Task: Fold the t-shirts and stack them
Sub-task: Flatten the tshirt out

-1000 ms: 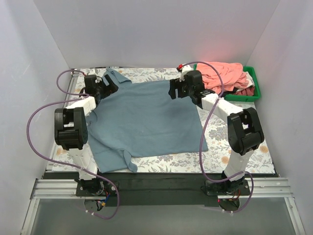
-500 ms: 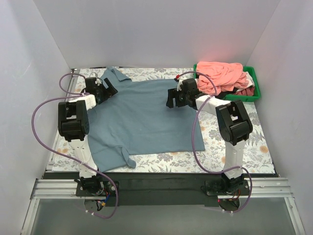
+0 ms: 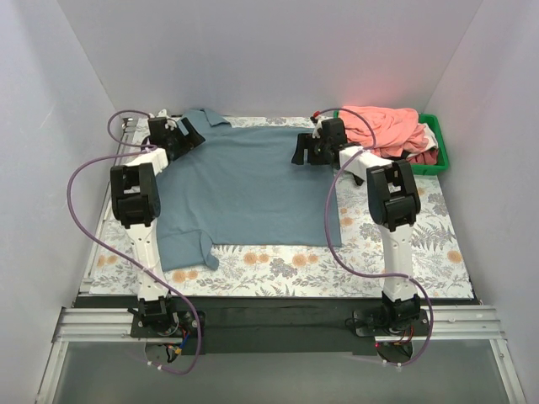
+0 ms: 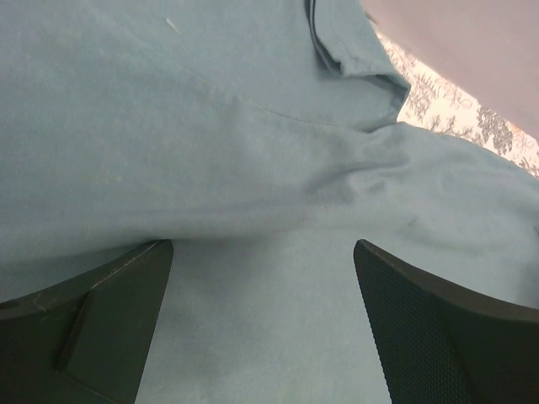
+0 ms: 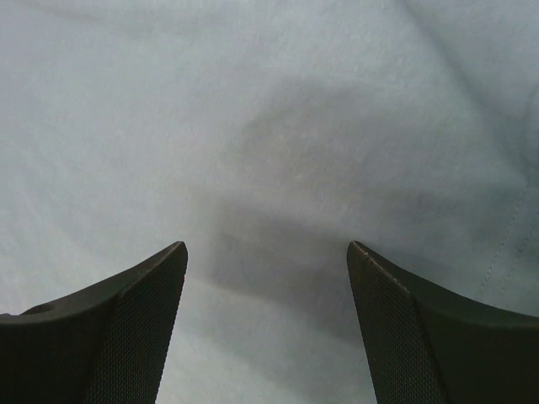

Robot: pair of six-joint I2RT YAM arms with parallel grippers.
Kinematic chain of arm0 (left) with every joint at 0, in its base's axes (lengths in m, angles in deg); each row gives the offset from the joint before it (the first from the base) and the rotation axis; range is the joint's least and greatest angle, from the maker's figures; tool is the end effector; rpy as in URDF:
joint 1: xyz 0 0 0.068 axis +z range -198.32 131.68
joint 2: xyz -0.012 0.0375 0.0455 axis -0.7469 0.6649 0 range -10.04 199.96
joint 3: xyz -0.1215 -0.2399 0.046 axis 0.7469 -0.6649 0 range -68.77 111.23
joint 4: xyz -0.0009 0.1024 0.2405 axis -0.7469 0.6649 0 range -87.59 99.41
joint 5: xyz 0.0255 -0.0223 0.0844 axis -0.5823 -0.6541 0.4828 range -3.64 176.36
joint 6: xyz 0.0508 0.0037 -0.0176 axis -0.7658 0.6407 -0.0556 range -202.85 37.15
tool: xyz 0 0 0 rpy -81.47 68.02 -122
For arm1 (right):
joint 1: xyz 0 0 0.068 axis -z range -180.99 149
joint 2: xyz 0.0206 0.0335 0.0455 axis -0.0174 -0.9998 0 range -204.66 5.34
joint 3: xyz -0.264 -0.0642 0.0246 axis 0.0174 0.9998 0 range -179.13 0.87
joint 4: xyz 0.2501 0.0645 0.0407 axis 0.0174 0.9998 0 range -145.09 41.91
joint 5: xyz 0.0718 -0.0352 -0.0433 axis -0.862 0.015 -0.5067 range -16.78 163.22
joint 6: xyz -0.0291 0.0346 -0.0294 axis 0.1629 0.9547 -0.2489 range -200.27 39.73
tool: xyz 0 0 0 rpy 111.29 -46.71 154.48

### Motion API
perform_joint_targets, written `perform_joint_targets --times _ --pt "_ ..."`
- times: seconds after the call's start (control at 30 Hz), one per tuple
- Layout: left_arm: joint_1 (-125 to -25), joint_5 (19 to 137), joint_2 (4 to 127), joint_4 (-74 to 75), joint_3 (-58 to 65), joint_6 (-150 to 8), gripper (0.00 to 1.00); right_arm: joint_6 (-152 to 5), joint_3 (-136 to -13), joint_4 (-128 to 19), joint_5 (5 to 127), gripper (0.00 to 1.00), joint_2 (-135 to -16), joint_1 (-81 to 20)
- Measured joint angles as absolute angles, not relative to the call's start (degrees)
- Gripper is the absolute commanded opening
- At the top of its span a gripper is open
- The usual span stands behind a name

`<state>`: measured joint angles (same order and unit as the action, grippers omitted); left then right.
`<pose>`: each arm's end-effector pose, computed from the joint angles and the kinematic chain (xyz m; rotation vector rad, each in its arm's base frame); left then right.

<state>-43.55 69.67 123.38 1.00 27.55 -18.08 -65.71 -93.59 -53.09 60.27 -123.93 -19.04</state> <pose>0.5199 0.0332 0.1423 -1.1728 1.9938 -0.8845 0.4821 0.1654 0.1621 -0.1961 2.2441 0.5610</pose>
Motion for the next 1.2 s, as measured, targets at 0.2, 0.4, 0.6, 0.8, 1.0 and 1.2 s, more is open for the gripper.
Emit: perform_joint_targets --times 0.2,0.4,0.6,0.8,1.0,1.2 --pt "-43.6 67.7 130.0 4.2 38.7 -19.1 0.89 -65.4 -104.8 -48.6 59.1 0.83 -130.2 -17.6" --pt "-44.1 66.3 131.8 6.7 42.7 -21.1 0.88 -66.3 -109.0 -45.6 56.6 0.82 -131.6 -17.0" --pt "-46.6 69.8 124.4 8.6 34.5 -22.6 0.88 -68.9 -104.1 -45.7 55.3 0.82 -126.5 -17.7" --pt "-48.4 76.0 100.8 4.6 11.6 -22.1 0.91 -69.9 -86.4 -49.9 54.1 0.82 -109.5 -19.6" --pt "-47.7 81.5 87.2 -1.6 -4.4 -20.7 0.91 -69.6 -71.8 -56.6 52.4 0.81 -100.5 -21.8" --pt "-47.5 83.9 87.7 -3.2 -20.3 -19.1 0.91 -68.6 -61.9 -58.2 52.7 0.81 -100.2 -24.1"
